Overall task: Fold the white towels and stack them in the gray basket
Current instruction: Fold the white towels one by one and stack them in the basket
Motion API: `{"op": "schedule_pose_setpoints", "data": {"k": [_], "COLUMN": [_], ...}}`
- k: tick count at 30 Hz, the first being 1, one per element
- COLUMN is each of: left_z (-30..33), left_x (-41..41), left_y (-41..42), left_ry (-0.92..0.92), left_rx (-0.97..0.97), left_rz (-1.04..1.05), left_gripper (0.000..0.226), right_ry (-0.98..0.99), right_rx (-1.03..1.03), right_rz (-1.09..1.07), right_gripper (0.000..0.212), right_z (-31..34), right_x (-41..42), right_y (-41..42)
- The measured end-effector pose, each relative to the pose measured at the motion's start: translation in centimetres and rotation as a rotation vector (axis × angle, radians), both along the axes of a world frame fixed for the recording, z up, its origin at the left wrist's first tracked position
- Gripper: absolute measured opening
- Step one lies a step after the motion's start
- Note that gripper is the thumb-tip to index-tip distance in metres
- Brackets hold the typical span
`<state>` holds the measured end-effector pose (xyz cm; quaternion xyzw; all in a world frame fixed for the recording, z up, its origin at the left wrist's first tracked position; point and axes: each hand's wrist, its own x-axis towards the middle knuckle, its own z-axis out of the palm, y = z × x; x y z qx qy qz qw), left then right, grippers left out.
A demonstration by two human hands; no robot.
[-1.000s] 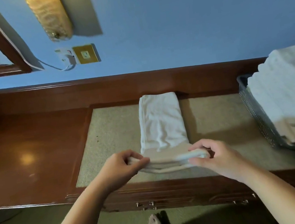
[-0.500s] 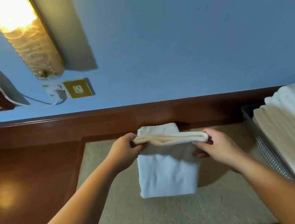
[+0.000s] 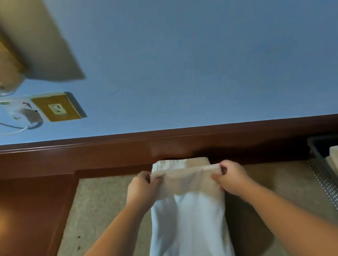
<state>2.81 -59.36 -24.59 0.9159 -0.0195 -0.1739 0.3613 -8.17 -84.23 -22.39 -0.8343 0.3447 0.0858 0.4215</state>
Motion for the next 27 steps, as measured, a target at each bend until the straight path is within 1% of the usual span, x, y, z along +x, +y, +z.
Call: {"op": "schedule_pose_setpoints", "data": {"k": [3,5,7,9,10,11,12,13,14,15,17,19,21,23,25,27], "left_z": [-0.8,-1.1,-1.9,-2.9,-3.4,-4.2,-4.8,-5.6,-6.4,-7.1,-8.0,-8.5,-8.8,-8.7,-8.2,-7.2], "left_x": [2.3,3.8,4.2,2.9,1.5,-0.1,-1.7,-3.0,-3.9,-4.4,-4.4,-3.7,-3.1,-2.7,-3.0,-4.1], "left_y": [-1.6,-2.9,-3.9,-4.6,-4.7,-4.8,-4.7,-4.6,-4.4,-4.1,-3.5,-3.2,-2.8,-2.8,-3.0,-3.4], "left_ry": [-0.075,-0.087,-0.085,-0.167,-0.232,-0.289,-0.299,-0.271,-0.213,-0.164,-0.139,-0.130,-0.117,-0.114,-0.107,-0.124], "left_rx": [-0.063,-0.086,-0.013,0.192,0.272,0.321,0.357,0.390,0.417,0.434,0.462,0.483,0.525,0.561,0.585,0.526], "left_rz": [0.093,0.130,0.120,-0.005,-0.105,-0.228,-0.358,-0.457,-0.509,-0.533,-0.557,-0.608,-0.664,-0.678,-0.668,-0.595], "left_gripper": [0.023,0.025,0.039,0.053,0.055,0.055,0.054,0.055,0.057,0.060,0.064,0.065,0.063,0.062,0.062,0.063], "right_ry": [-0.044,-0.061,-0.068,-0.041,-0.038,-0.058,-0.086,-0.099,-0.090,-0.049,0.040,0.016,-0.030,-0.028,0.024,0.084], "right_rx": [0.006,0.048,0.030,-0.098,-0.165,-0.227,-0.295,-0.356,-0.397,-0.401,-0.313,-0.252,-0.252,-0.272,-0.319,-0.401], "right_rz": [-0.085,-0.160,-0.210,-0.238,-0.229,-0.183,-0.099,-0.004,0.067,0.086,0.026,0.012,0.024,0.056,0.061,0.057], "right_gripper": [0.014,0.022,0.037,0.051,0.052,0.052,0.051,0.053,0.056,0.058,0.054,0.051,0.050,0.049,0.050,0.056], "right_z": [-2.0,-3.3,-4.3,-5.0,-5.3,-5.8,-6.4,-7.0,-7.9,-8.7,-9.6,-10.2,-10.4,-10.1,-9.1,-8.0], "right_x": [3.0,4.7,5.8,5.6,4.8,3.7,2.5,1.3,0.3,-0.3,-0.6,-0.3,0.1,0.4,0.5,0.4], "right_y": [-1.5,-2.4,-2.5,-1.5,-0.2,1.3,2.8,4.4,5.4,6.0,5.7,4.8,4.2,3.9,4.0,4.7]}}
